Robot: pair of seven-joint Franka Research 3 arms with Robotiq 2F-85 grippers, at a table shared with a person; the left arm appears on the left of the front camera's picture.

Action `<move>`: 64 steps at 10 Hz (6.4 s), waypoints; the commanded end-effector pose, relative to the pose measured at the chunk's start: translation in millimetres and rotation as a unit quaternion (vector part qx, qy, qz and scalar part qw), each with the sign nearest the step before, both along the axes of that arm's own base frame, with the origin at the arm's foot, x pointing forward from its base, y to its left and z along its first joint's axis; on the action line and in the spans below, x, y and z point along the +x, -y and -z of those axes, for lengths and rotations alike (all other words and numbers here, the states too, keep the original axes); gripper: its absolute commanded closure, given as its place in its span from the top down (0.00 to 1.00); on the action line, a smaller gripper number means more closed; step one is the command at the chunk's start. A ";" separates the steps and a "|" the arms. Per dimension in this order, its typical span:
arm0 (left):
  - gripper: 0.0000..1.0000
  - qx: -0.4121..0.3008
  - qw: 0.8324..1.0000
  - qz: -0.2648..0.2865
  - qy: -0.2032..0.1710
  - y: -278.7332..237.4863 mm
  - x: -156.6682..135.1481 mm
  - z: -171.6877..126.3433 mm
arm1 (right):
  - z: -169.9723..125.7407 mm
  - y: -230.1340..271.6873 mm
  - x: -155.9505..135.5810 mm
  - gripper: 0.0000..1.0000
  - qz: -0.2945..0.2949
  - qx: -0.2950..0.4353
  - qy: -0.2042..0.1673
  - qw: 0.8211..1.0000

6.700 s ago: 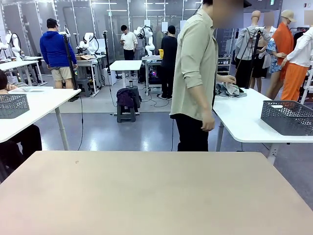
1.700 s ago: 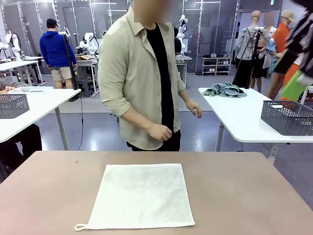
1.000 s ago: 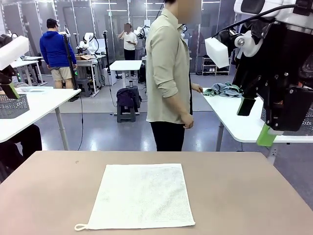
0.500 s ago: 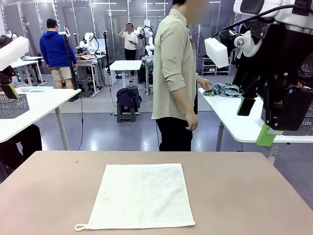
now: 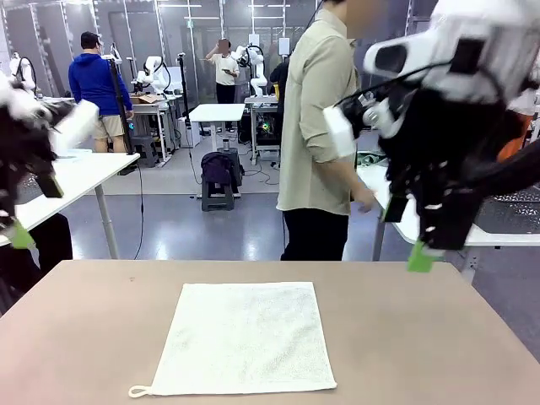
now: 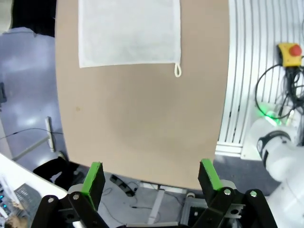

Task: Fold the towels and place them in the basket.
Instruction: When a person lays out a Towel with hook on the table, fold it in half twice.

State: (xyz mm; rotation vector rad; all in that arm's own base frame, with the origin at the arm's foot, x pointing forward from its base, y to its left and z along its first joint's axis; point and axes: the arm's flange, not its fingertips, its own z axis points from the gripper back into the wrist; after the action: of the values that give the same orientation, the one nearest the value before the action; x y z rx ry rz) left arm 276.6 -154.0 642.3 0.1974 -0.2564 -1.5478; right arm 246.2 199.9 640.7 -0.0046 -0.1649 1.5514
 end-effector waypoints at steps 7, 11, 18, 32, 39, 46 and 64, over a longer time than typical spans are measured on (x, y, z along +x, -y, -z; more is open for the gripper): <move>1.00 -0.041 0.996 -0.037 -0.074 94.5 19.6 198.9 | 185.9 -68.3 31.3 1.00 0.021 -0.002 -0.064 0.998; 1.00 -0.043 0.994 -0.016 -0.097 101.1 40.9 259.8 | 253.0 -77.1 69.4 1.00 0.003 -0.001 -0.069 0.998; 1.00 -0.005 0.994 0.002 -0.105 103.3 45.7 288.4 | 290.6 -72.5 81.9 1.00 0.015 -0.028 -0.078 0.996; 1.00 0.024 0.996 0.000 -0.087 91.1 43.3 340.5 | 340.7 -60.2 96.8 1.00 -0.006 -0.055 -0.043 0.998; 1.00 0.017 0.996 0.011 -0.092 76.1 51.7 358.0 | 348.7 -63.3 113.0 1.00 0.010 -0.045 -0.054 0.998; 0.75 0.023 0.996 0.006 -0.083 73.8 56.8 366.2 | 356.5 -60.3 119.4 0.66 0.014 -0.045 -0.066 0.997; 0.00 0.019 0.993 0.032 -0.113 67.6 64.1 337.2 | 342.2 -54.5 117.1 0.00 0.023 -0.055 -0.074 0.996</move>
State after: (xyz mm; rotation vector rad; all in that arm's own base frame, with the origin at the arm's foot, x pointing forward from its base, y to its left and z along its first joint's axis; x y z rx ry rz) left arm 358.5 -237.2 300.5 0.0750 -0.0862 -1.6098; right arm 367.3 257.6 296.2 0.0148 0.0068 1.5153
